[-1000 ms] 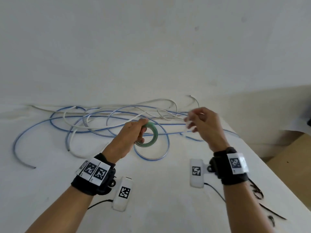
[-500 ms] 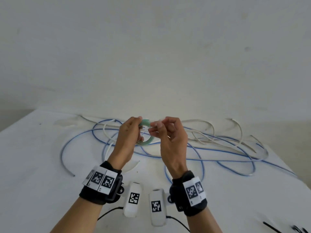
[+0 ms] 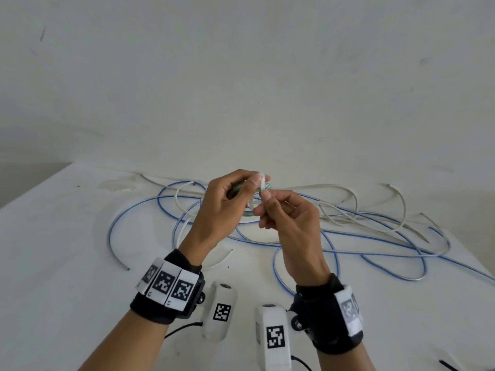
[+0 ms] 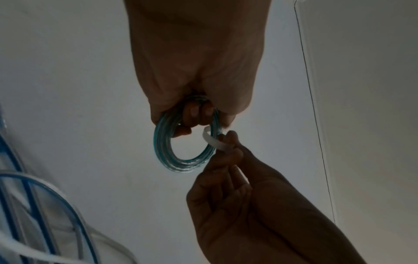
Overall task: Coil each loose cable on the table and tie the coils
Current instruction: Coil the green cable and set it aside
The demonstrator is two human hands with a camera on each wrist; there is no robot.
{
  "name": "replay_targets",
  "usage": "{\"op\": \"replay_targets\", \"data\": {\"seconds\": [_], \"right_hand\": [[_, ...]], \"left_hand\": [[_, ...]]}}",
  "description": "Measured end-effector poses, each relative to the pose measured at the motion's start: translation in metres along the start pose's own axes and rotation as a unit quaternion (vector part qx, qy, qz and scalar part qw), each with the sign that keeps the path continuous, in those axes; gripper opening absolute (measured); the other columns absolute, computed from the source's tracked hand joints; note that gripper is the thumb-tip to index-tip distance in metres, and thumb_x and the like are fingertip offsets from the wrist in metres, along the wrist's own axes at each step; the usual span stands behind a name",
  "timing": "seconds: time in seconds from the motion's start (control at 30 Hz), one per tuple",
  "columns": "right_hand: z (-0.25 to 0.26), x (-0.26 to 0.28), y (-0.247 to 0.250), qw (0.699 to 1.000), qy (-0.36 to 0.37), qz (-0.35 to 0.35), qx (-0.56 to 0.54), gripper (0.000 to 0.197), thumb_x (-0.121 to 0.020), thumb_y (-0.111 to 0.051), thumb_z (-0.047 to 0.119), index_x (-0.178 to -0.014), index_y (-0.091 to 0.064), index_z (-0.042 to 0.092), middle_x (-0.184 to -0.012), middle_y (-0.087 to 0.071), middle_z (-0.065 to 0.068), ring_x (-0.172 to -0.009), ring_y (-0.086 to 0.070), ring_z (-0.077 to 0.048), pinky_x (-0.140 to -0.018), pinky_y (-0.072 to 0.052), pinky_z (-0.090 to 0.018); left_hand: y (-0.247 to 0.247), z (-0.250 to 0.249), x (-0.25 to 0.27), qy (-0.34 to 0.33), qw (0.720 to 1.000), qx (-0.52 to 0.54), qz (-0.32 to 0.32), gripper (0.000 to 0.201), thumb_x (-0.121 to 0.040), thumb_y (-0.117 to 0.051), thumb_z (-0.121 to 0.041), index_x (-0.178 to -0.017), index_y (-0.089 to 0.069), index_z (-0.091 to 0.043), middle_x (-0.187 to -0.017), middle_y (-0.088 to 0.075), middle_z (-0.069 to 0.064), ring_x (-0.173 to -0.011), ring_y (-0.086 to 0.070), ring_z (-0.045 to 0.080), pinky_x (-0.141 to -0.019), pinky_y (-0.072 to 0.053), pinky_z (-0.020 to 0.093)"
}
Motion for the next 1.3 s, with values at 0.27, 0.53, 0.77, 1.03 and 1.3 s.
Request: {"op": "replay_targets", "data": {"seconds": [0.27, 0.53, 0.77, 1.03, 1.3], "right_hand": [[0.009, 0.002, 0.003, 1.000, -0.023, 0.004, -0.019, 0.015, -0.097, -0.065, 0.014, -0.091, -0.071, 0.002, -0.072, -0.071, -0.010, -0.056, -0.056, -0.015, -0.061, -0.051, -0.025], [0.019, 0.003, 0.012, 0.999, -0.026, -0.017, -0.028, 0.017, -0.097, -0.066, 0.019, -0.089, -0.069, 0.005, -0.072, -0.070, -0.008, -0.054, -0.056, -0.013, -0.061, -0.050, -0.023], [0.020, 0.001, 0.019, 0.998, -0.034, -0.025, -0.044, 0.012, -0.096, -0.067, 0.016, -0.099, -0.068, 0.005, -0.070, -0.070, -0.008, -0.053, -0.055, -0.014, -0.060, -0.050, -0.022], [0.019, 0.002, 0.011, 0.999, -0.023, -0.018, -0.017, 0.009, -0.095, -0.068, 0.012, -0.091, -0.071, 0.006, -0.070, -0.072, -0.011, -0.052, -0.058, -0.015, -0.059, -0.051, -0.023], [0.019, 0.003, 0.013, 0.999, -0.026, -0.025, -0.015, 0.010, -0.095, -0.069, 0.013, -0.090, -0.071, 0.004, -0.070, -0.072, -0.011, -0.052, -0.059, -0.015, -0.058, -0.051, -0.023]], "left_hand": [[-0.002, -0.009, 0.001, -0.053, 0.998, -0.028, 0.016, 0.024, -0.104, -0.054, -0.023, -0.113, -0.074, -0.016, -0.111, -0.075, -0.013, -0.100, -0.070, 0.009, -0.084, -0.052, 0.020], [-0.013, -0.015, 0.005, -0.139, 0.984, -0.108, 0.022, 0.020, -0.102, -0.058, -0.016, -0.111, -0.074, -0.007, -0.077, -0.067, -0.023, -0.067, -0.062, 0.000, -0.062, -0.042, 0.010], [-0.017, -0.011, 0.006, -0.101, 0.992, -0.081, -0.009, 0.019, -0.102, -0.057, -0.022, -0.109, -0.073, -0.013, -0.075, -0.066, -0.021, -0.060, -0.056, 0.003, -0.058, -0.038, 0.013], [-0.011, -0.004, 0.005, -0.073, 0.994, -0.079, -0.022, 0.025, -0.104, -0.054, -0.031, -0.113, -0.073, -0.017, -0.101, -0.076, -0.004, -0.088, -0.069, 0.027, -0.078, -0.054, 0.050], [-0.010, -0.005, 0.005, -0.060, 0.997, -0.049, -0.027, 0.022, -0.104, -0.055, -0.024, -0.112, -0.073, -0.015, -0.104, -0.076, -0.006, -0.092, -0.069, 0.024, -0.082, -0.054, 0.046]]}}
Point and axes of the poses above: each hand's wrist, its own x-axis away from the middle knuckle, its own y-axis out of the back of the hand, z = x × y, the point moved 6 cm from there along -x, towards the middle knuckle
